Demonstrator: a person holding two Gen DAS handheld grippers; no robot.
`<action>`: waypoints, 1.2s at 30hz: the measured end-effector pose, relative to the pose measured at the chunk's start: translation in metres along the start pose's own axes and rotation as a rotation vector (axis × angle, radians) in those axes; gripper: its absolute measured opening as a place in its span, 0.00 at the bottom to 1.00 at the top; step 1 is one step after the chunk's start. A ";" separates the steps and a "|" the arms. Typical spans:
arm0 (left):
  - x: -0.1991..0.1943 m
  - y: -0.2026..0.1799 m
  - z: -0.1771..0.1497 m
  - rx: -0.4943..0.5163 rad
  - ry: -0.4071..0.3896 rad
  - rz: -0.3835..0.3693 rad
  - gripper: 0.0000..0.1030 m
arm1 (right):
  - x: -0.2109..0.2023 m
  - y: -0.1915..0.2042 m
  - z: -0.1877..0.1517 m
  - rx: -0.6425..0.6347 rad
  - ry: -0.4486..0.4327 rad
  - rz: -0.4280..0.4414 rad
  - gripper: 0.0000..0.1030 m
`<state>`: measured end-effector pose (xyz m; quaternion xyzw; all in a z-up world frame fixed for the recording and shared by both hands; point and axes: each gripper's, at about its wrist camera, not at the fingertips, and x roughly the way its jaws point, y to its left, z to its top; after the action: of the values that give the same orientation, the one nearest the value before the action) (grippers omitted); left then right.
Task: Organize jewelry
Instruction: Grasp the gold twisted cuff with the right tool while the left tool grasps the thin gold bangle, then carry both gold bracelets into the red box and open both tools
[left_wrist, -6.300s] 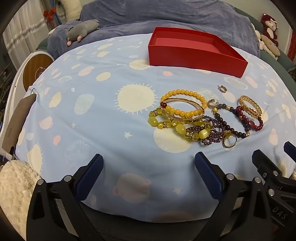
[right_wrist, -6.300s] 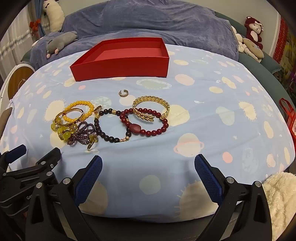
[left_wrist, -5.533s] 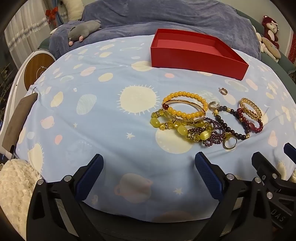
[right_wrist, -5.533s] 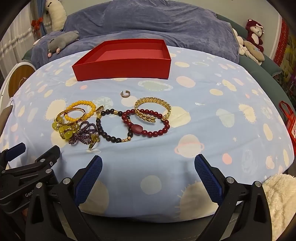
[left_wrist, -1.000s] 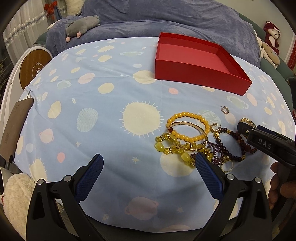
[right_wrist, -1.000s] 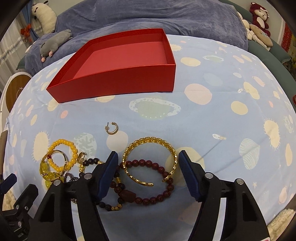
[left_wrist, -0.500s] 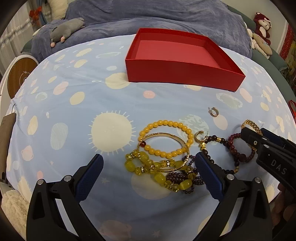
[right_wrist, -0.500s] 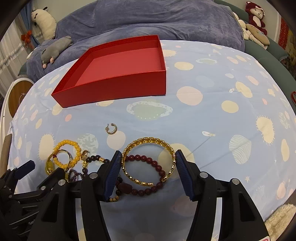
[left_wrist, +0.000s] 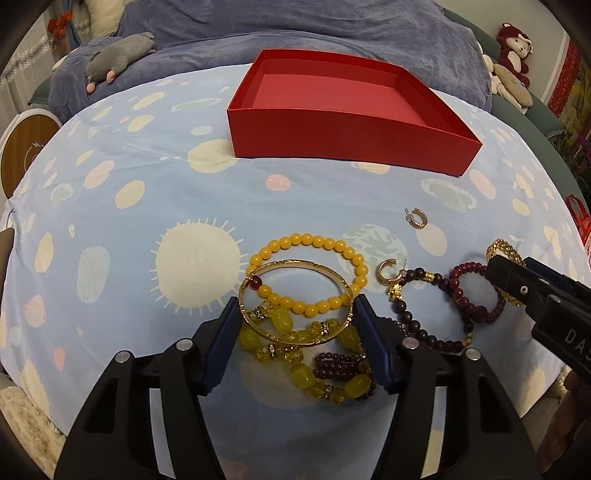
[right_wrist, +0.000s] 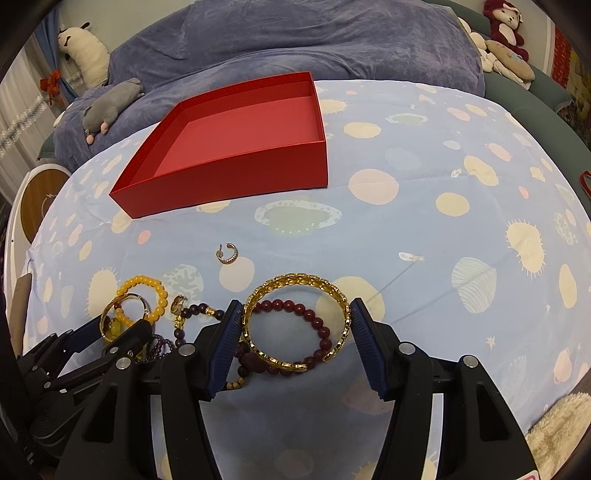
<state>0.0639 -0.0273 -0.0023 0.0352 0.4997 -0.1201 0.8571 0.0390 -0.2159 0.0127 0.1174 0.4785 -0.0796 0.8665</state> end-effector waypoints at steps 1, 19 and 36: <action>-0.001 0.002 0.000 -0.009 0.000 -0.005 0.57 | -0.001 0.000 0.000 0.000 -0.002 0.001 0.55; -0.065 0.008 0.077 -0.028 -0.136 -0.070 0.57 | -0.055 0.013 0.069 -0.050 -0.140 0.087 0.55; 0.066 -0.007 0.271 0.060 -0.137 -0.060 0.57 | 0.086 0.032 0.250 -0.079 -0.083 0.074 0.55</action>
<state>0.3232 -0.0945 0.0764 0.0377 0.4368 -0.1626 0.8839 0.2949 -0.2576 0.0723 0.0976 0.4404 -0.0332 0.8919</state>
